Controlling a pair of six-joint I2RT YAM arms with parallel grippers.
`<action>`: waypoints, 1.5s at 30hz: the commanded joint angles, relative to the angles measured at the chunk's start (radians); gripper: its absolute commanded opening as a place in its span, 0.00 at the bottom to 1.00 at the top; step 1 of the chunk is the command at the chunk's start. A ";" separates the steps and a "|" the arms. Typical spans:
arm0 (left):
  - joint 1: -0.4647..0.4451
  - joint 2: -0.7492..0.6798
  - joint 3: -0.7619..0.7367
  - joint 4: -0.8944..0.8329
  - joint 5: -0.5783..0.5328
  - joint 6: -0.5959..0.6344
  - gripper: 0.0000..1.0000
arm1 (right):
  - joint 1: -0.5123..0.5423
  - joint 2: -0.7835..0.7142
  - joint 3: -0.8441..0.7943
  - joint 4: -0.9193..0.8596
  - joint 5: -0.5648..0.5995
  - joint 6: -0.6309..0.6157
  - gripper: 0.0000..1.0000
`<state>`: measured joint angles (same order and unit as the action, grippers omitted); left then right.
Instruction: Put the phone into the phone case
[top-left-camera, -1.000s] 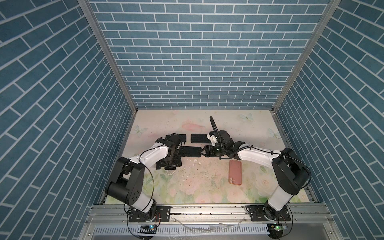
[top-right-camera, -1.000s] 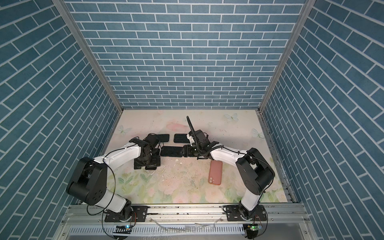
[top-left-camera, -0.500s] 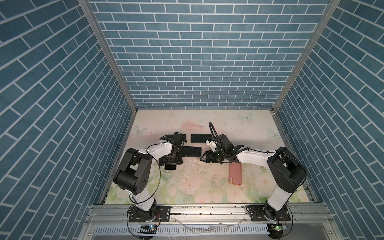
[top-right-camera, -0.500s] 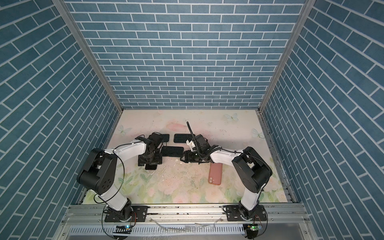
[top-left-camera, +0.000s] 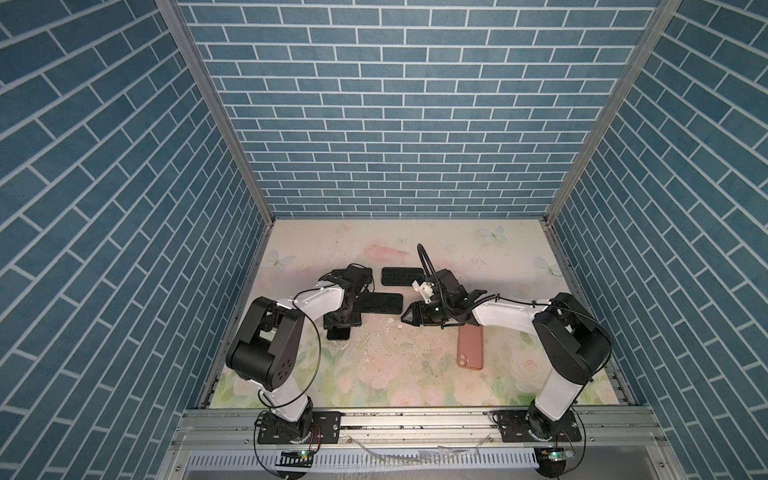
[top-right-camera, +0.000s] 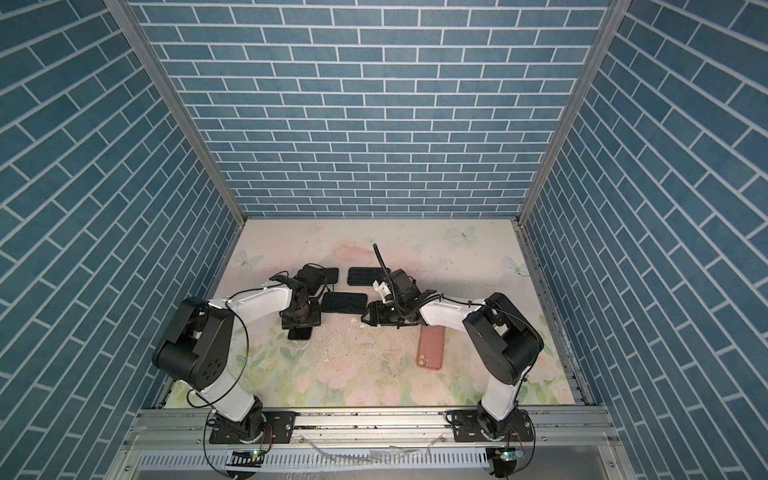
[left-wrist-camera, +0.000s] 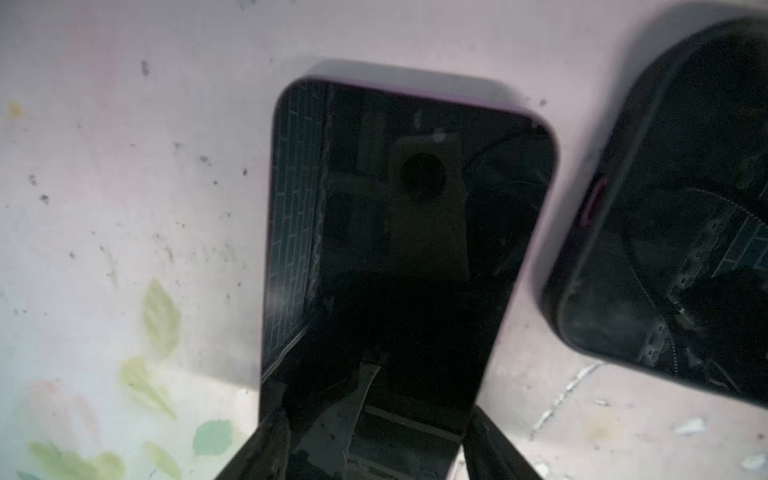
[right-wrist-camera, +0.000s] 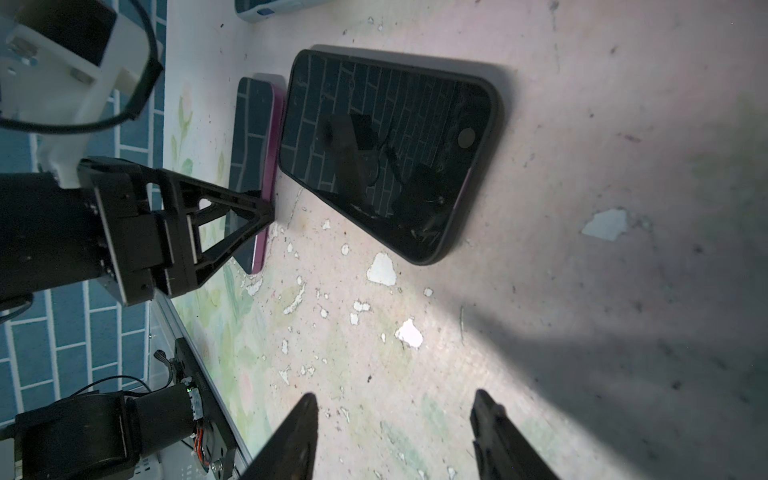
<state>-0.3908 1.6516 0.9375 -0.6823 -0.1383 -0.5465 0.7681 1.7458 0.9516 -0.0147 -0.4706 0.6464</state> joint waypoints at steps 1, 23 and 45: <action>0.006 -0.064 -0.039 -0.028 -0.026 -0.024 0.64 | -0.010 -0.054 0.025 -0.048 0.033 -0.025 0.59; 0.016 -0.167 -0.049 -0.061 -0.022 0.121 1.00 | -0.163 -0.164 0.058 -0.084 -0.043 -0.027 0.59; 0.176 0.053 -0.021 0.043 0.175 0.215 0.88 | -0.192 -0.275 -0.027 -0.027 -0.065 -0.046 0.59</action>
<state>-0.2173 1.6573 0.9272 -0.6334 0.0315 -0.3412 0.5835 1.5066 0.9432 -0.0593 -0.5247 0.6304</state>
